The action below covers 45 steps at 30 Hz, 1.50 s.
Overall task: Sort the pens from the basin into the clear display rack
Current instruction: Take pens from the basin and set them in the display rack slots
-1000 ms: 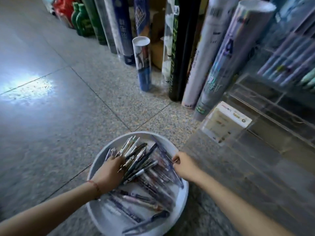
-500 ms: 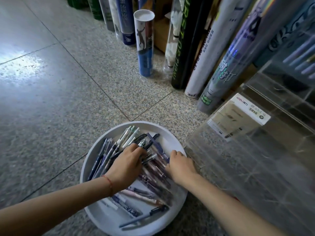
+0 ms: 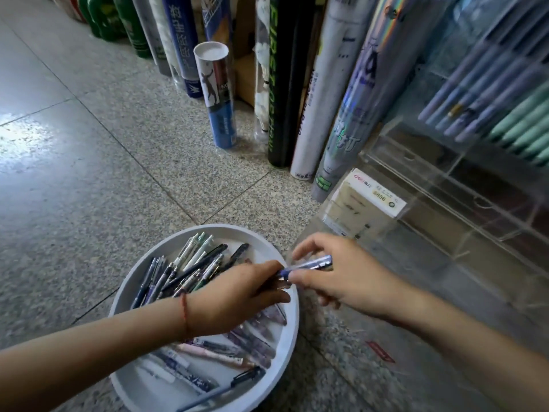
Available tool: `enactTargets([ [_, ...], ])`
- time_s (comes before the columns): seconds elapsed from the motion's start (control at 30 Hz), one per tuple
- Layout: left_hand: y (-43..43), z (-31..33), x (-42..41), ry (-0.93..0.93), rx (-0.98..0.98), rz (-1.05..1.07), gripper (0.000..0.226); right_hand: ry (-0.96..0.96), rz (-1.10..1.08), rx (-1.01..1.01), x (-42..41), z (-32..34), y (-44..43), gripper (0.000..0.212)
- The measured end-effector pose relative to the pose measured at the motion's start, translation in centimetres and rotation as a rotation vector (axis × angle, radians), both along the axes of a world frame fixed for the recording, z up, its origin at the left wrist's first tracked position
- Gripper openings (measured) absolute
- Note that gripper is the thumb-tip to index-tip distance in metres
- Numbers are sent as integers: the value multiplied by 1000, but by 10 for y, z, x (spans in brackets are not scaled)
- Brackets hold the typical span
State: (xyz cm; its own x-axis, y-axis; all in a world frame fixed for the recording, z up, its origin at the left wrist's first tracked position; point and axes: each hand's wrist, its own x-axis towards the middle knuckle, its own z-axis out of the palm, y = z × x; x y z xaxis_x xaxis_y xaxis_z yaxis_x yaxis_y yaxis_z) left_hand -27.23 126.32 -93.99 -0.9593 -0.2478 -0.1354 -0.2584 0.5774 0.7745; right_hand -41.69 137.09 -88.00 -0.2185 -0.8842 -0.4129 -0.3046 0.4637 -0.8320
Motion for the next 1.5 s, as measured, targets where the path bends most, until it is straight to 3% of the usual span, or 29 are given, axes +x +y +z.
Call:
enactTargets([
  [0.07, 20, 20, -6, -42, 416, 78, 25, -202, -107, -79, -14, 21, 18, 14],
  [0.1, 29, 32, -10, -48, 535, 69, 23, -242, -145, -125, -19, 29, 27, 12],
  [0.23, 63, 83, -35, -48, 777, -17, 25, -276, -249, -256, -34, 63, 58, 16],
  [0.33, 82, 114, -67, -27, 724, 24, 28, -312, -365, -365, -43, 96, 78, 29],
  [0.4, 94, 130, -93, 19, 608, 92, 17, -310, -498, -475, -53, 116, 91, 31],
  [0.5, 115, 164, -144, 205, 269, 75, 11, -260, -754, -654, -82, 150, 119, 38],
  [0.57, 137, 195, -184, 316, 112, -20, 26, -144, -852, -775, -105, 178, 145, 31],
  [0.7, 194, 238, -254, 458, 108, -182, 25, 100, -1039, -1099, -145, 237, 208, 8],
  [0.8, 227, 242, -272, 483, 273, -175, 23, 388, -1175, -1241, -162, 266, 256, 15],
  [0.93, 251, 251, -278, 577, 322, -133, 29, 583, -1192, -1260, -169, 282, 284, 18],
  [1.07, 251, 267, -279, 712, 259, -91, 18, 913, -1218, -1349, -187, 287, 300, 25],
  [1.13, 249, 268, -283, 740, 251, -112, 16, 1024, -1157, -1238, -201, 279, 303, 30],
  [1.37, 259, 268, -304, 848, 105, -203, 10, 892, -955, -864, -224, 256, 289, 33],
  [1.5, 256, 269, -313, 800, 87, -178, 12, 884, -905, -723, -227, 250, 286, 31],
])
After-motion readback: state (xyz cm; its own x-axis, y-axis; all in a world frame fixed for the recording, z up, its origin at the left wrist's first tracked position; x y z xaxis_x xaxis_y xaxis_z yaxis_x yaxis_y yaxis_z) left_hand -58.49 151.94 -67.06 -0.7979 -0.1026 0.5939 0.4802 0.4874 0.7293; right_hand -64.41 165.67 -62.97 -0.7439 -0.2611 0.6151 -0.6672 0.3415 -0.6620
